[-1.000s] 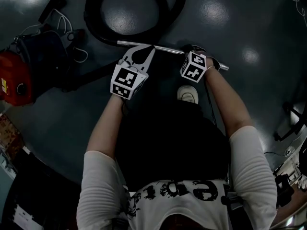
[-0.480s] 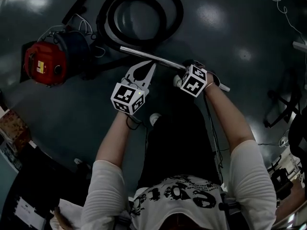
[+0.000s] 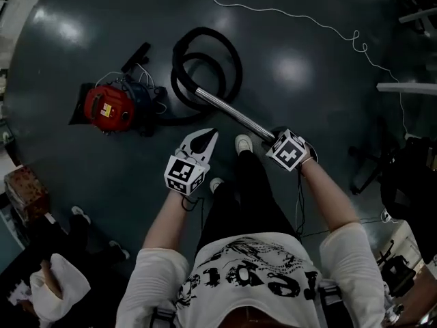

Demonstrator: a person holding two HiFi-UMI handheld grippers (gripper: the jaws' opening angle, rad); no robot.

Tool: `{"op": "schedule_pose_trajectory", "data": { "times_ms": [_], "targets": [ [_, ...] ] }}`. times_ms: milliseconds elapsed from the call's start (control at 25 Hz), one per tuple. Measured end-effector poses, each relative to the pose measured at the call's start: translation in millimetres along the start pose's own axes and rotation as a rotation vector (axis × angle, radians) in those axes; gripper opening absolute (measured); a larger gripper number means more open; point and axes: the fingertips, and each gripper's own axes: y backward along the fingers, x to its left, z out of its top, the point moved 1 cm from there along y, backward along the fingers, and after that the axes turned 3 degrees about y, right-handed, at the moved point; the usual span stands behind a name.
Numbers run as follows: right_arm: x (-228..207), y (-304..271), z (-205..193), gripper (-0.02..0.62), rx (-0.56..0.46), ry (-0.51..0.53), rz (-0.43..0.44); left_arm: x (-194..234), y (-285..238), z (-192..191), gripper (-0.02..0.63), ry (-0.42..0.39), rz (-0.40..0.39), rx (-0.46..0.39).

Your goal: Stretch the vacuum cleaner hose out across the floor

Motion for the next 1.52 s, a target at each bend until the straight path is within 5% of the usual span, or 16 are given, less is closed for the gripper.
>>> {"op": "schedule_pose_trajectory", "data": {
  "times_ms": [280,600,760,840,920,1000,1120,1320,1480,1520],
  "targets": [
    [41.2,129.5,-10.5,0.127,-0.014,-0.147,-0.015,-63.9,40.1,116.6,0.005,-0.16,-0.015,-0.083],
    [140.9,184.3,-37.4,0.127,-0.021,-0.15,-0.094,-132.3,101.0,130.0,0.005,-0.355,-0.086,-0.092],
    [176.0,207.1,-53.2,0.127,-0.038,-0.2,-0.099,-166.1,112.9,123.4,0.219,-0.476,-0.074,-0.099],
    [195.3,211.7,-52.0,0.127,-0.067,-0.251,-0.063,-179.5,121.8,117.3,0.258,-0.539,-0.078,-0.091],
    [211.2,219.2,-53.4,0.127,-0.082,-0.286,-0.019,-198.1,124.8,110.1,0.306,-0.69,-0.087,-0.077],
    [221.6,231.6,-61.9,0.127,-0.066,-0.3,0.011,-222.8,119.7,112.0,0.385,-0.975,-0.078,-0.07],
    [230.7,253.0,-81.1,0.127,-0.012,-0.294,0.029,-265.2,104.5,122.1,0.39,-1.353,-0.117,-0.064],
    [231.7,291.2,-128.0,0.127,0.064,-0.302,0.035,-325.5,68.4,115.6,0.394,-1.615,-0.225,0.042],
    [244.1,320.0,-167.6,0.127,0.048,-0.325,0.108,-381.8,36.4,97.6,0.389,-1.689,-0.255,0.12],
    [247.7,326.3,-178.0,0.127,0.041,-0.327,0.118,-393.3,28.8,92.2,0.323,-1.731,-0.235,0.146]
  ]
}}
